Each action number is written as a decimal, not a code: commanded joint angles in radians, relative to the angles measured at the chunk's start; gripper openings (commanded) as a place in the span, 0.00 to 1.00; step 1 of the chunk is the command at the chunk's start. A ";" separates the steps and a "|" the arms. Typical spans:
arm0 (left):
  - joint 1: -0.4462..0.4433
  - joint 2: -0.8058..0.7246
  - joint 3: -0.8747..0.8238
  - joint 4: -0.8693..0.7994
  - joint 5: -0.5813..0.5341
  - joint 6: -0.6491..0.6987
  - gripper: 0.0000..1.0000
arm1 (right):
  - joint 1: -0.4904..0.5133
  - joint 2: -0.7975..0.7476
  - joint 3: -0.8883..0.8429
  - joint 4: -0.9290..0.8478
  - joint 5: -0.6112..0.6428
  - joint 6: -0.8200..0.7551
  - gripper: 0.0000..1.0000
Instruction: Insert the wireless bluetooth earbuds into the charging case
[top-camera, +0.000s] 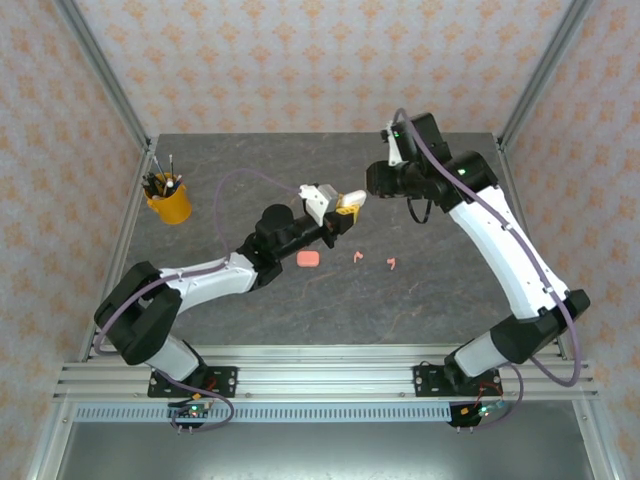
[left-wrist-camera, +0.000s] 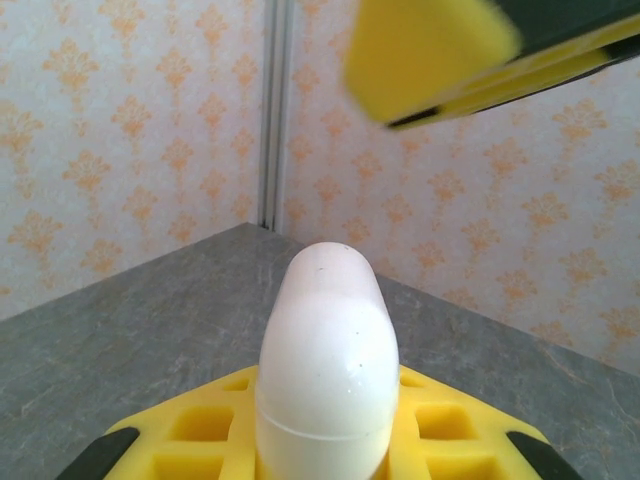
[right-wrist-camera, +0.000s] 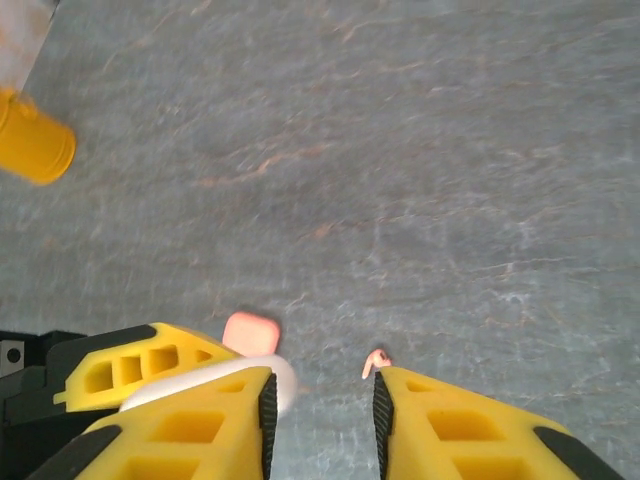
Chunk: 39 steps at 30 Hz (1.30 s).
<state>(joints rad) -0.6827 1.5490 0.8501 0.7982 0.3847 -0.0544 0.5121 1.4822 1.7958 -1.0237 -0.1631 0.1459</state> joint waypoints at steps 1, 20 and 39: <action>0.047 0.040 0.090 -0.095 -0.028 -0.122 0.00 | -0.057 -0.039 -0.065 0.088 0.088 0.110 0.34; 0.159 0.654 0.960 -1.187 0.143 -0.463 0.00 | -0.090 -0.101 -0.452 0.280 0.059 0.311 0.34; 0.185 0.948 1.341 -1.542 0.127 -0.537 0.31 | -0.090 -0.127 -0.502 0.263 0.074 0.345 0.48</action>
<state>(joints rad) -0.5091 2.4752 2.1609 -0.6724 0.5171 -0.5800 0.4225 1.3949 1.2991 -0.7551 -0.1230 0.4808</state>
